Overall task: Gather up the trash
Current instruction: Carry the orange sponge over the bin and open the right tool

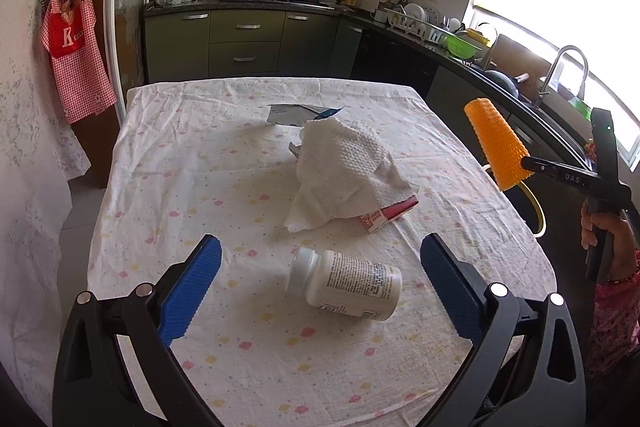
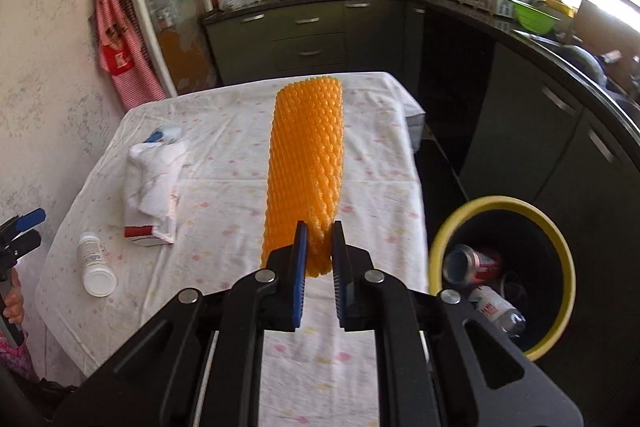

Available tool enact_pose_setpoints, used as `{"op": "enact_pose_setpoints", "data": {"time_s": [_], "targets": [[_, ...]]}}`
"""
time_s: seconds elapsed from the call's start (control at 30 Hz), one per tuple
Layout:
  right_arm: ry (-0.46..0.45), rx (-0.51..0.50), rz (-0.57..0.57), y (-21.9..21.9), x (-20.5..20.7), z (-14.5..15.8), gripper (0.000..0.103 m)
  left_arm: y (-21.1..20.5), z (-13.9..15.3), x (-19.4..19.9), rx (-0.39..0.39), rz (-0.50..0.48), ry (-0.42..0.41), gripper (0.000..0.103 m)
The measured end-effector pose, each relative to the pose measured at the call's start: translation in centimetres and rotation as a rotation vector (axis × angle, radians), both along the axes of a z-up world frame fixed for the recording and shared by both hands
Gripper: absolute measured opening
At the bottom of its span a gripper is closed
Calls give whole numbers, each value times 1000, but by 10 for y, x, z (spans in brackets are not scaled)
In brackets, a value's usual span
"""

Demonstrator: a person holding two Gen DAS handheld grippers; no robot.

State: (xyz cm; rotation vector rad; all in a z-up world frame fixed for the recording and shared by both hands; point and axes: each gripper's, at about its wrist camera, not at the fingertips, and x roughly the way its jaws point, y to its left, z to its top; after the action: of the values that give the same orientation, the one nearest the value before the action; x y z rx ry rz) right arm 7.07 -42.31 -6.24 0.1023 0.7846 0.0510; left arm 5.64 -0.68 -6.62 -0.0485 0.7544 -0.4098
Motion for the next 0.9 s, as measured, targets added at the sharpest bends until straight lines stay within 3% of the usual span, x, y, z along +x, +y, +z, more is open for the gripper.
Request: {"op": "enact_pose_setpoints", "data": {"time_s": [0.23, 0.5, 0.53, 0.6, 0.63, 0.9], "targets": [[64, -32, -279, -95, -24, -32, 11, -20, -2, 4, 12, -31, 9, 98], [209, 7, -389, -150, -7, -93, 14, -40, -1, 7, 32, -68, 9, 98], [222, 14, -397, -154, -5, -99, 17, -42, -1, 7, 35, -73, 9, 98], [238, 29, -421, -161, -3, -108, 40, -45, 0, 8, 41, -80, 7, 98], [239, 31, -434, -163, -3, -111, 46, -47, 0, 8, 44, -84, 7, 98], [120, 32, -463, -146, -38, -87, 49, -56, -4, 18, 81, -83, 18, 98]]}}
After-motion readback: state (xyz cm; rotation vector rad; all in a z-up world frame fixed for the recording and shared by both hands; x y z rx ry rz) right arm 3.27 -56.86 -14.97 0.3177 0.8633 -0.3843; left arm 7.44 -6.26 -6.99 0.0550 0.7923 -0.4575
